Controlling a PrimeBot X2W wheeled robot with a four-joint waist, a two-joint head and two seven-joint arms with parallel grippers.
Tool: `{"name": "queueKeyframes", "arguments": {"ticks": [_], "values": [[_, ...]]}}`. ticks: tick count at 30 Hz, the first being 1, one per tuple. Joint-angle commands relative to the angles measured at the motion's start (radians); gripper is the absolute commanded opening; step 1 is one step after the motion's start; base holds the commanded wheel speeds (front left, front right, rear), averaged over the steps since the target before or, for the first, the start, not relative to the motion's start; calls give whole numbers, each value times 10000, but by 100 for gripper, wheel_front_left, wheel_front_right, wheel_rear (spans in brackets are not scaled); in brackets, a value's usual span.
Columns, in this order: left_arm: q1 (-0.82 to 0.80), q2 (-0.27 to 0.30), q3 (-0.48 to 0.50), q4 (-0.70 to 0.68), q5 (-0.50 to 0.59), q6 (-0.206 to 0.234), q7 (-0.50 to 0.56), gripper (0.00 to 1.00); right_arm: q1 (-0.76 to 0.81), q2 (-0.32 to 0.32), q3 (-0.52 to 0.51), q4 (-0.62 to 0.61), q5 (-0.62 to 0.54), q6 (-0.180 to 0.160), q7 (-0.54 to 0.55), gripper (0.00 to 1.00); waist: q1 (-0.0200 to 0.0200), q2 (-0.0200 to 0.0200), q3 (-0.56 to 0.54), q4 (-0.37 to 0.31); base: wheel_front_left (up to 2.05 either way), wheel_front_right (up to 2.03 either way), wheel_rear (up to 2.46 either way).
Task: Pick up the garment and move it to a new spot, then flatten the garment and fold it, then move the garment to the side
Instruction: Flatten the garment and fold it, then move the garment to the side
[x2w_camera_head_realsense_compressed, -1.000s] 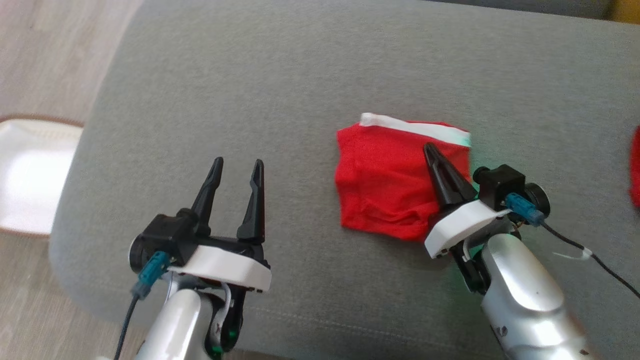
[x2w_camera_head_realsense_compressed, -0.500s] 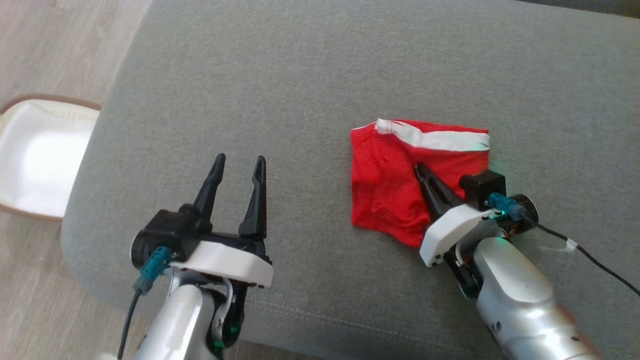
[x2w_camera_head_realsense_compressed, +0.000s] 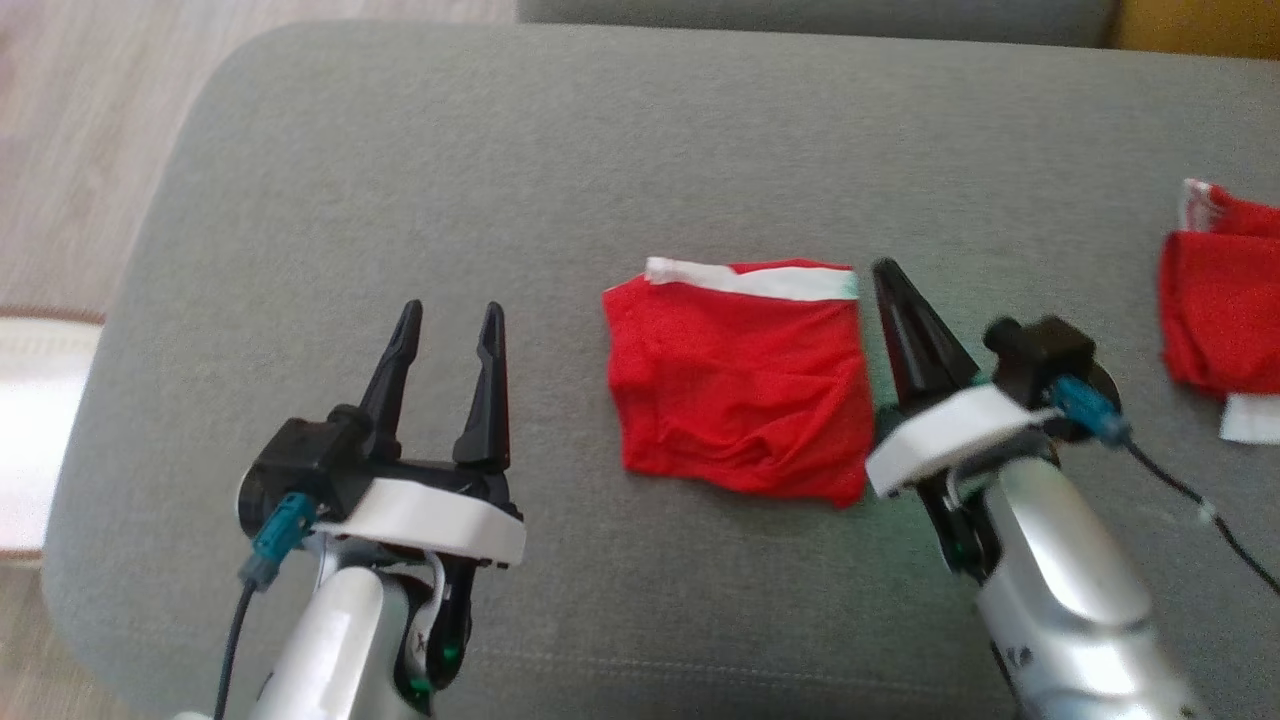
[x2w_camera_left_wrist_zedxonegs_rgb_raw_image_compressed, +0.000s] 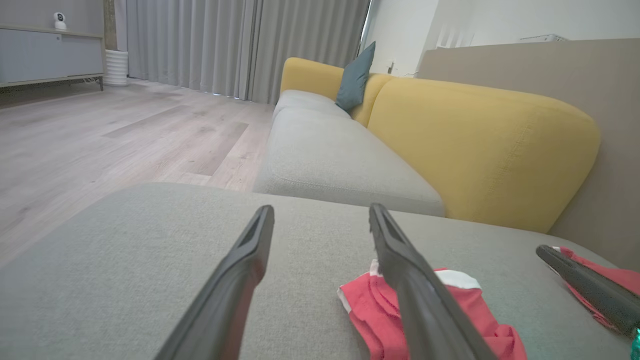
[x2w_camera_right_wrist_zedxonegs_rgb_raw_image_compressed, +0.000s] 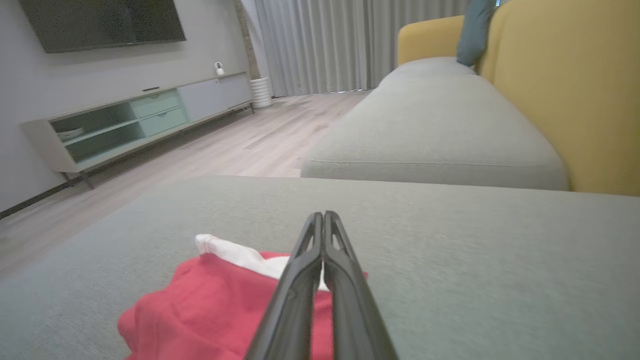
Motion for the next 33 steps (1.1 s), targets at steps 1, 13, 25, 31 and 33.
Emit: {"name": "queueKeyframes", "arguments": {"ticks": [1,13,25,31,33], "values": [[-160,70,398,-368,115,-31,-120,100,148,110,17,-448,-116,65,-106,0,0,0,-235,-312,0,0,0],[292,70,519,-259,203,-1,-120,100,2006,110,-1383,-2363,-689,65,-108,100,0,0,-624,-1097,0,0,0],[641,70,618,-216,291,30,-120,100,2762,110,-1537,-2778,-707,65,-108,100,0,0,-694,-1226,0,0,0],[487,70,544,-276,289,2,-120,100,2644,110,-1179,-2667,-425,65,141,100,0,0,-519,-1074,0,0,0],[437,70,522,-259,294,-25,-120,100,2536,110,-861,-2526,-27,65,400,100,0,0,-421,-998,0,0,0]]}}
